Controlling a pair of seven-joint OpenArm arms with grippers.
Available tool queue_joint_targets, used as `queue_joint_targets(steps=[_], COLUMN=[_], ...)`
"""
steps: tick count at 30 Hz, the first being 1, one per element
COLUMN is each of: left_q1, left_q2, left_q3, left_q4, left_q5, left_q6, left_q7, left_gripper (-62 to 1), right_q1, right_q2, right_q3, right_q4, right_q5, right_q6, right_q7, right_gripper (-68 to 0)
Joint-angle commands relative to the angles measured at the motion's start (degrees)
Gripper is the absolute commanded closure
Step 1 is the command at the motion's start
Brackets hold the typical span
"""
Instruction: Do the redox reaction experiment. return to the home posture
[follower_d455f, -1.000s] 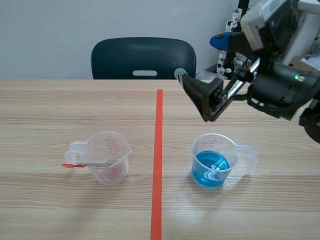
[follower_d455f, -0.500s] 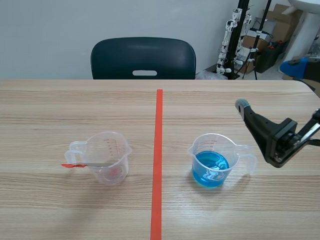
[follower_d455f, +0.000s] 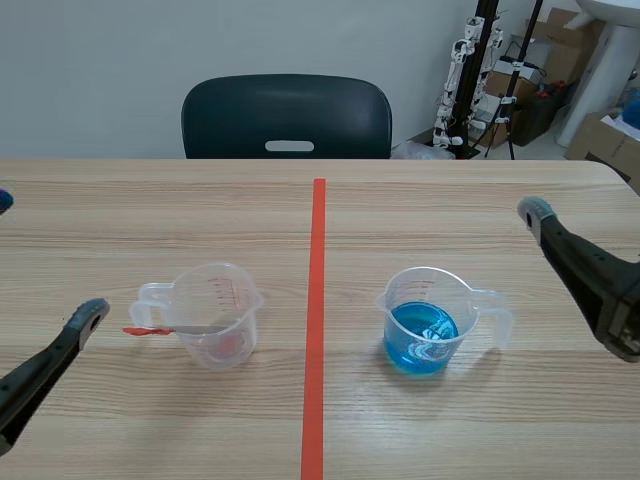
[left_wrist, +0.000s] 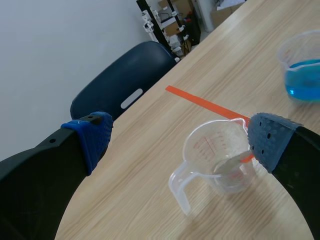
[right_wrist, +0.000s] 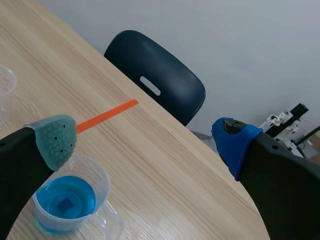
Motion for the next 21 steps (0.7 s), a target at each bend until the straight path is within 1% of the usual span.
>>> queue_joint_targets(steps=[1,3,5,8,10,12,14,16,21], left_q1=[1.22,2.58,4.48,8.11,10.12,11.47,12.35,13.51,13.86], left_q2=[-0.61,-0.79,-1.05,-1.03,-1.01,-1.03,-0.98,-0.9,-0.85], left_q3=[0.22,0.22,0.22,0.22,0.22,0.2,-0.09,-0.68,-1.09], left_q4=[0.22,0.66,0.94,0.96,0.96,0.98,0.96,0.96,0.96], left_q5=[-0.48,-0.48,-0.31,1.31,1.4,1.22,1.18,1.14,-1.05], left_q6=[0.35,0.37,0.37,0.61,0.61,0.61,1.29,1.9,1.86], left_q7=[-0.76,-0.74,-0.72,-0.74,-0.76,-0.76,-0.7,-0.81,-0.87], left_gripper=[-56.6,-56.6,-56.6,-56.6,-56.6,-56.6,-56.6,-56.6,-56.6], right_q1=[-0.42,-1.42,-2.25,-2.4,-2.34,-2.03,-1.9,-1.88,-1.92], right_q2=[-2.19,-3.67,-4.35,-4.9,-4.83,-4.85,-4.85,-4.83,-4.81], right_q3=[1.33,1.88,1.86,1.86,1.86,1.86,1.86,1.84,1.84], right_q4=[-0.15,-0.17,-0.22,-0.22,-0.22,-0.22,-0.22,-0.22,-0.09], right_q5=[0.76,0.74,0.76,0.83,1.49,1.66,1.84,3.32,3.37], right_q6=[-0.28,-0.28,-0.26,-0.28,-0.26,-0.26,-0.24,-0.24,-0.24], right_q7=[0.52,-0.11,-0.5,-1.62,-2.64,-3.1,-3.06,-3.08,-3.26], right_gripper=[-56.0,-56.0,-56.0,-56.0,-56.0,-56.0,-56.0,-56.0,-56.0])
